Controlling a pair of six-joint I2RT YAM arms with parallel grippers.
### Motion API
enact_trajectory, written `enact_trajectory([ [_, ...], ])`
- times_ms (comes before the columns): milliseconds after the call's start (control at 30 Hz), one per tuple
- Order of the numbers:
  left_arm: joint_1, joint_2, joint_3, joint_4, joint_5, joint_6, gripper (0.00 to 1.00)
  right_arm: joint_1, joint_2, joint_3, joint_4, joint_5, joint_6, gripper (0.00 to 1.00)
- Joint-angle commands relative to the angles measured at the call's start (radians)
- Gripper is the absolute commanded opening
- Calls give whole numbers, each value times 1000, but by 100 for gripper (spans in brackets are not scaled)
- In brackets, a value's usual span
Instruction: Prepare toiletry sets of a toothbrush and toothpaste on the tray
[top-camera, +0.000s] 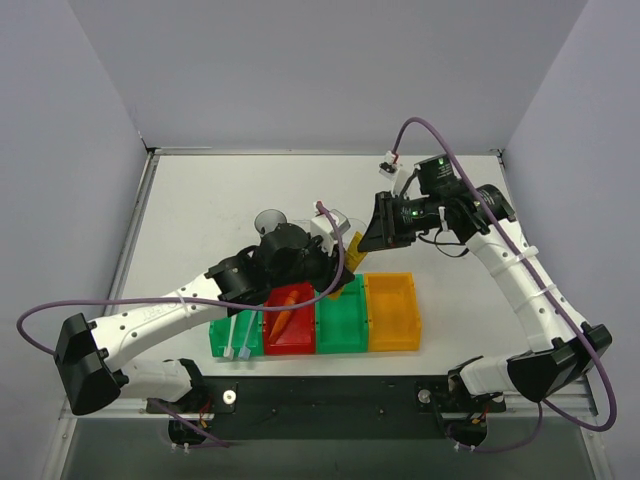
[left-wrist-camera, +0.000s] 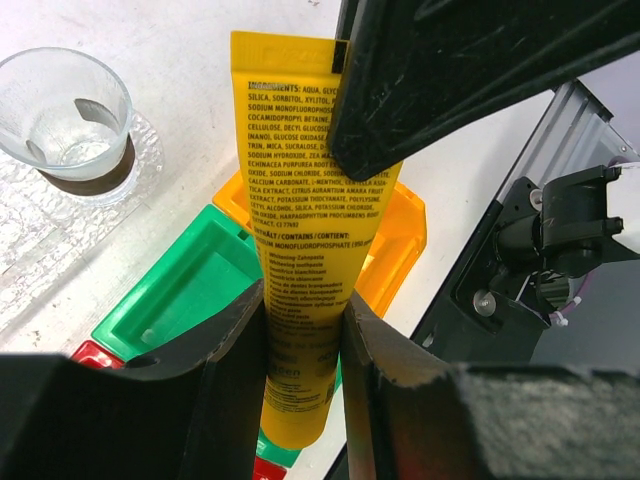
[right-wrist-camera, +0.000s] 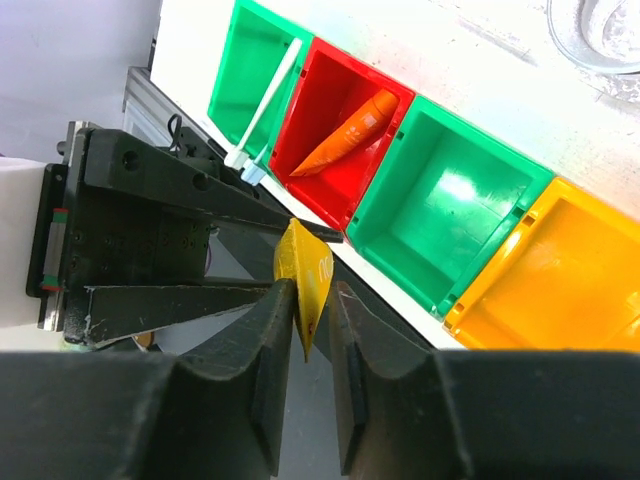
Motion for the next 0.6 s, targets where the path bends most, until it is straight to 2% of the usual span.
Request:
enact_trajectory([
  [0, 3, -35, 21, 97, 0, -12, 41, 11, 9, 41, 15, 15, -26, 12],
  [100, 3, -28, 24, 97, 8, -9, 41, 21, 15, 41, 20, 11, -26, 0],
  [133, 3, -28, 27, 97, 8, -9, 41, 22, 15, 41, 21, 11, -23, 0],
  [233, 3, -18, 33, 96, 4, -7, 56, 25, 14, 43, 24, 34, -20, 0],
  [267, 4, -20, 33, 97, 1, -8, 67, 25, 7, 46, 26, 49, -17, 0],
  [400, 24, -34, 22, 111, -11, -30, 77, 25, -20, 67, 27, 149, -26, 0],
  [533, 107, -60, -1, 135, 38, -81, 82, 25, -43, 73, 49, 268, -57, 0],
  [567, 124, -77, -10, 146, 49, -96, 86, 25, -42, 73, 58, 282, -60, 0],
])
